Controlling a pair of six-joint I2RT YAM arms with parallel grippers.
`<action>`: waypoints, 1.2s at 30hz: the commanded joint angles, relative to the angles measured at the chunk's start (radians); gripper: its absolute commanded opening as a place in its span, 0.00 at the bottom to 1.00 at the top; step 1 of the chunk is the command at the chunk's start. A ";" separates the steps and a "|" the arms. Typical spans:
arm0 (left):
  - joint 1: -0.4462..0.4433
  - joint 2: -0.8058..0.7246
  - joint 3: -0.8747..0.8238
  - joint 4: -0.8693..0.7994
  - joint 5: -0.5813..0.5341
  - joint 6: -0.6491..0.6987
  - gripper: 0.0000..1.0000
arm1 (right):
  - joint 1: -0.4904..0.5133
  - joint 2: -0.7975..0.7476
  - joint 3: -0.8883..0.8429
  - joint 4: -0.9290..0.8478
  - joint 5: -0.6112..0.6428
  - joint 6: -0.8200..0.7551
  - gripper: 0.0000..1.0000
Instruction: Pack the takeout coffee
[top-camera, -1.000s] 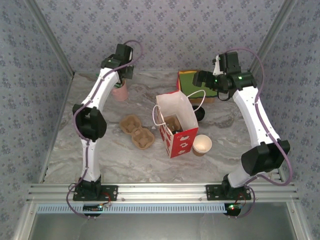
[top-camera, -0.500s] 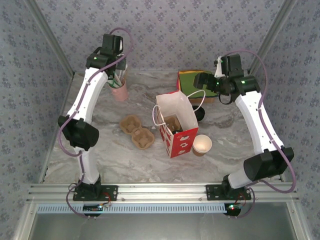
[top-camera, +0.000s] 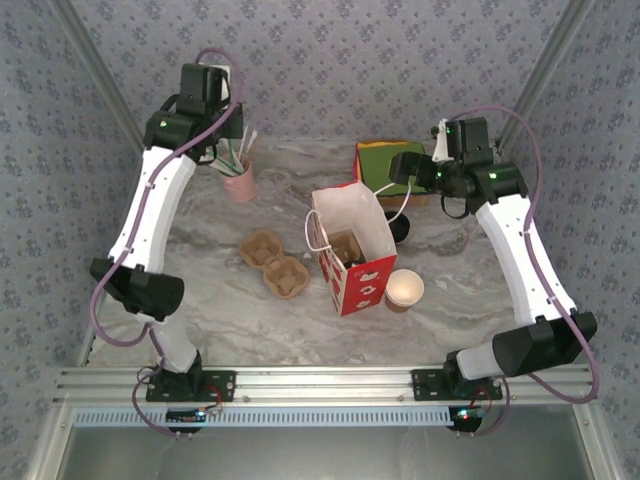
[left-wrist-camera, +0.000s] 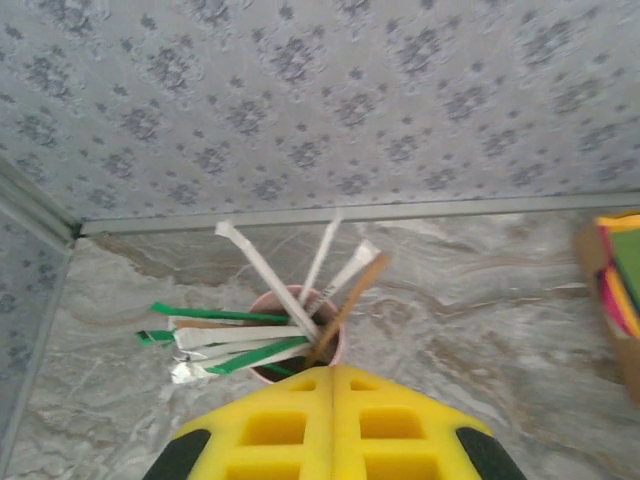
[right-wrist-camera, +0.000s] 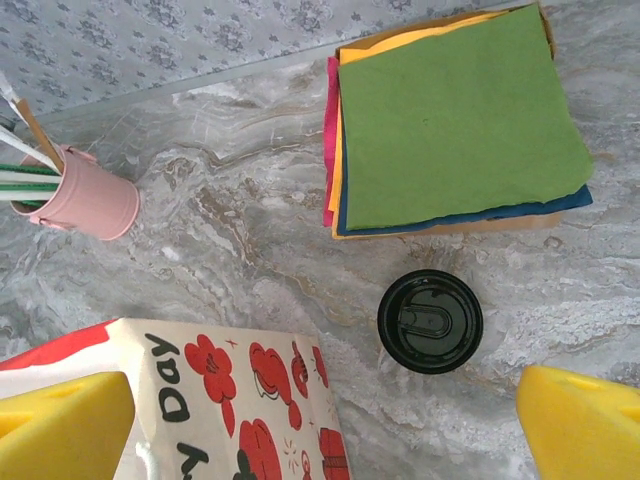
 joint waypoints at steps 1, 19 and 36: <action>-0.020 -0.120 0.019 -0.013 0.116 -0.070 0.00 | 0.002 -0.052 -0.011 -0.022 0.016 -0.001 1.00; -0.322 -0.289 -0.039 0.118 0.389 -0.312 0.00 | -0.054 -0.214 -0.112 -0.055 0.025 0.026 1.00; -0.536 -0.135 -0.159 0.013 0.231 -0.241 0.00 | -0.066 -0.258 -0.148 -0.049 0.016 0.040 1.00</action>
